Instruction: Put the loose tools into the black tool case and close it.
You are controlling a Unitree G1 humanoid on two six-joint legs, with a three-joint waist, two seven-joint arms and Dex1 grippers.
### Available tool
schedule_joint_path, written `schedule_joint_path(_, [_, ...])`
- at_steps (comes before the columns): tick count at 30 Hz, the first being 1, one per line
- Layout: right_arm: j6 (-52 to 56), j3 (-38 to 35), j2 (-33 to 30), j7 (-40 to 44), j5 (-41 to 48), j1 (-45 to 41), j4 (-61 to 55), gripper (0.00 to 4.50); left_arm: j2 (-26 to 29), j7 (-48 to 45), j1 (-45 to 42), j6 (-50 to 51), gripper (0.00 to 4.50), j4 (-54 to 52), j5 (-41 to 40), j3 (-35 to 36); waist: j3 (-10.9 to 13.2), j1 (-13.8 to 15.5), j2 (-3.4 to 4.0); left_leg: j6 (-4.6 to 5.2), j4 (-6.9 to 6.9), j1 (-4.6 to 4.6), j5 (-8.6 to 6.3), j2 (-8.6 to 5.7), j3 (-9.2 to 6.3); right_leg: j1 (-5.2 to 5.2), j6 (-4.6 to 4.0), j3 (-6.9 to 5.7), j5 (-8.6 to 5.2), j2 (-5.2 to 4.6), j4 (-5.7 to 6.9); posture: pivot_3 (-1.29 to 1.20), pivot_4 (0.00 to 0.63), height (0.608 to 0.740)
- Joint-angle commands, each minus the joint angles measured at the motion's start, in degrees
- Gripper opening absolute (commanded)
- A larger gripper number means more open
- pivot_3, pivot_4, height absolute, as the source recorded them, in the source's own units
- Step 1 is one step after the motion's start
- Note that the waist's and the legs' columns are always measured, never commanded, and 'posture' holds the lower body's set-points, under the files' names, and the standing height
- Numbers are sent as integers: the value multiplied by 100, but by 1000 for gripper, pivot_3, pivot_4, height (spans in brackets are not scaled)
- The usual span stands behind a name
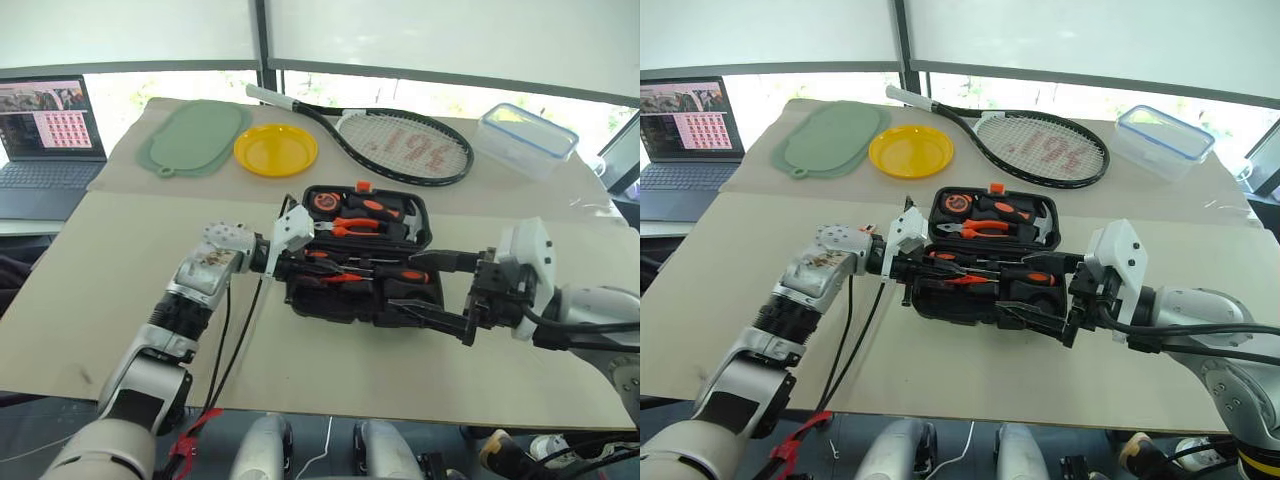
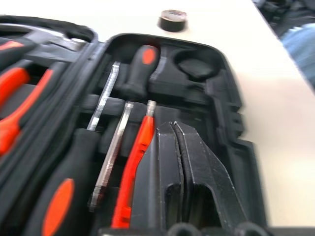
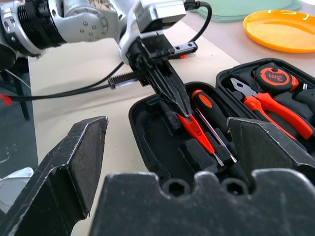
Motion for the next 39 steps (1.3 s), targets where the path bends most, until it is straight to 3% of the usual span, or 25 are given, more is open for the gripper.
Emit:
schedule_joint_path(1, [37, -159, -70, -6, 66, -19, -36, 4500, -89, 121, -11, -410, 49, 180, 268, -22, 0, -4, 0, 0, 0, 0, 0, 0, 0, 0, 0, 0, 0, 1, 0, 0, 150, 738])
schedule_joint_path(13, [85, -153, 14, -98, 105, 55, -110, 4500, -393, 324, -60, -1220, 49, 1100, 838, -85, -1, -14, 1, 0, 0, 3, 0, 1, 0, 3, 0, 0, 0, 0, 0, 0, 150, 738])
schedule_joint_path(37, [-64, 356, 70, 285, -239, -415, 382, 4500, -263, 564, 215, -942, 49, 1166, 1168, -125, -19, -34, 12, 0, -4, 39, -1, 8, 5, 28, -5, 7, 3, 2, 4, 0, 150, 738])
schedule_joint_path(39, [-92, 439, 87, 330, -331, -469, 450, 4500, -82, 480, 249, -692, 565, 882, 1006, 54, -20, -42, 11, 0, -5, 39, -1, 9, 5, 28, -5, 7, 3, 4, 4, 0, 150, 738])
